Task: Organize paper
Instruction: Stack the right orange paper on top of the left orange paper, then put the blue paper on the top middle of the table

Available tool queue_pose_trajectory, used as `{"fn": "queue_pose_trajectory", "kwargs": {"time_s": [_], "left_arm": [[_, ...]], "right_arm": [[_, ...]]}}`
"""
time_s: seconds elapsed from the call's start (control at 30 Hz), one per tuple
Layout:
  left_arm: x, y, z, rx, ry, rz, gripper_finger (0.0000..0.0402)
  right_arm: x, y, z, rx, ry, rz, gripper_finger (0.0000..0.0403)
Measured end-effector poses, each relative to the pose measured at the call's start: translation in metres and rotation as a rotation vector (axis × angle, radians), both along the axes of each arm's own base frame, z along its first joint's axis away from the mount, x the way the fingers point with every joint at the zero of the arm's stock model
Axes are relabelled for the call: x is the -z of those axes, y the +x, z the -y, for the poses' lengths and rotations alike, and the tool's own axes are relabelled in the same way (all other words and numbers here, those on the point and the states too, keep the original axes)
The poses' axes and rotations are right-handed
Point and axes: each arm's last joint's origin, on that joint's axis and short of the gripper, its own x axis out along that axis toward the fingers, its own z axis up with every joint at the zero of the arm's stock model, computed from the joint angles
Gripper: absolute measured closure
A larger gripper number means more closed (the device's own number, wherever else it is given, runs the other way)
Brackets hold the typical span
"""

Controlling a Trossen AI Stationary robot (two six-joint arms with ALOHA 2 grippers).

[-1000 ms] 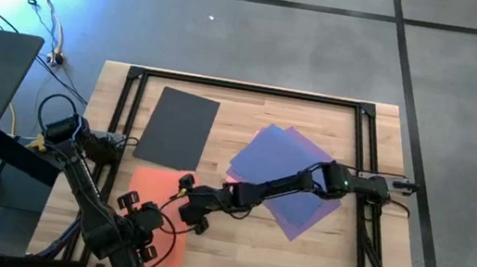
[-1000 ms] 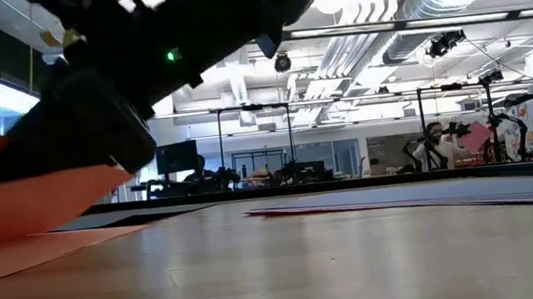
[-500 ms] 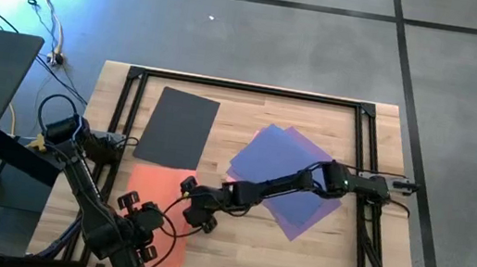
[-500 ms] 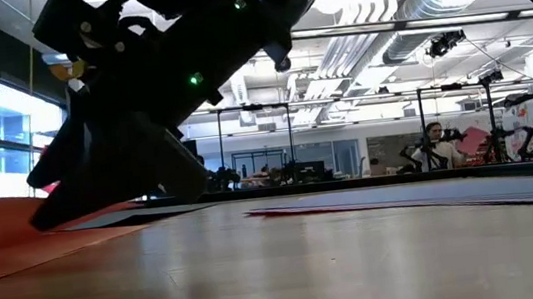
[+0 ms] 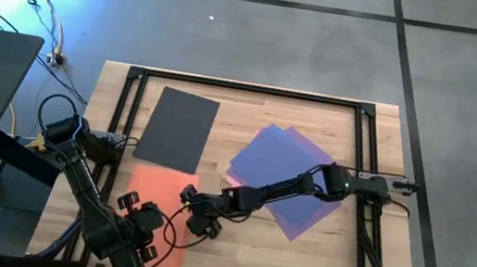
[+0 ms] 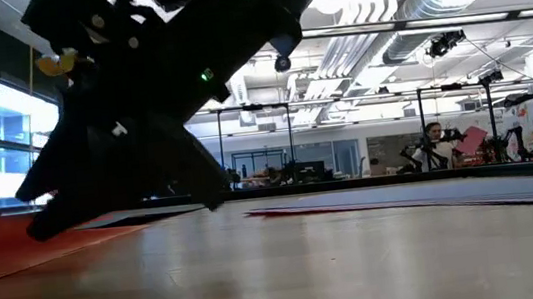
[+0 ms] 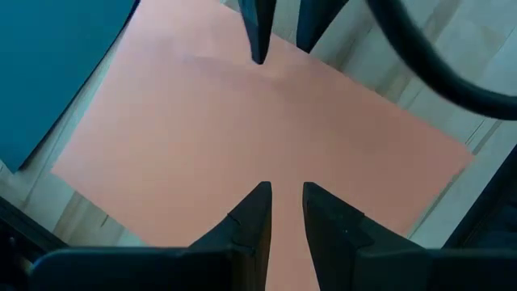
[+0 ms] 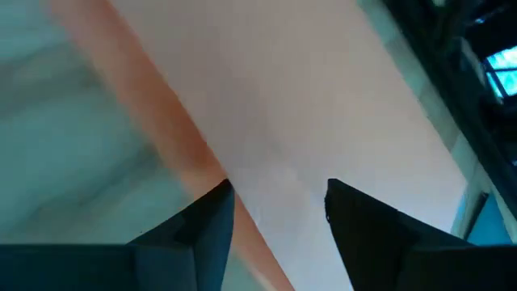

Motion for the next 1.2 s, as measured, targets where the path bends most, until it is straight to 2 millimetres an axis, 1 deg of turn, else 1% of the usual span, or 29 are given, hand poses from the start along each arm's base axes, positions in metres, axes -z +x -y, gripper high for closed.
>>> {"fn": "queue_pose_trajectory", "kwargs": {"time_s": [0.1, 0.17, 0.5, 0.57, 0.63, 0.73, 0.8, 0.87, 0.93, 1.0, 1.07, 1.2], "left_arm": [[0.0, 0.0, 0.0, -0.001, 0.0, 0.0, 0.0349], [0.0, 0.0, 0.0, 0.0, 0.0, 0.0, 0.0349], [0.0, 0.0, 0.0, -0.001, -0.001, -0.001, 0.0349], [0.0, 0.0, 0.0, -0.002, -0.002, -0.001, 0.0349], [0.0, 0.0, 0.0, 0.0, -0.002, -0.001, 0.0349], [0.0, -0.001, 0.001, -0.006, -0.006, 0.002, 0.0349], [0.0, -0.002, 0.002, -0.011, -0.01, 0.004, 0.0349], [0.0, -0.002, 0.002, -0.012, -0.011, 0.003, 0.0349], [0.0, -0.002, 0.002, -0.01, -0.01, 0.003, 0.0349], [0.0, -0.002, 0.002, -0.01, -0.005, 0.011, 0.0349], [0.0, -0.001, 0.001, -0.008, 0.017, 0.038, 0.0349], [-0.001, 0.002, 0.0, 0.0, 0.101, 0.143, 0.0349]], "right_arm": [[0.001, 0.0, 0.0, -0.005, -0.008, -0.006, 0.0233], [0.001, -0.001, 0.0, -0.012, -0.017, -0.008, 0.0224], [0.002, -0.005, -0.006, -0.039, -0.12, -0.017, 0.0137], [0.0, -0.008, -0.009, -0.04, -0.155, -0.036, 0.013], [-0.006, -0.015, -0.012, -0.033, -0.182, -0.081, 0.013], [-0.022, -0.028, -0.013, -0.001, -0.15, -0.17, 0.0147], [-0.039, -0.035, -0.009, 0.039, -0.093, -0.217, 0.0164], [-0.056, -0.04, 0.003, 0.085, -0.019, -0.268, 0.0182], [-0.069, -0.048, 0.02, 0.12, 0.073, -0.336, 0.0203], [-0.071, -0.058, 0.036, 0.158, 0.156, -0.415, 0.0225], [-0.07, -0.071, 0.05, 0.211, 0.192, -0.456, 0.0249], [-0.075, -0.11, 0.077, 0.329, 0.215, -0.436, 0.0302]]}}
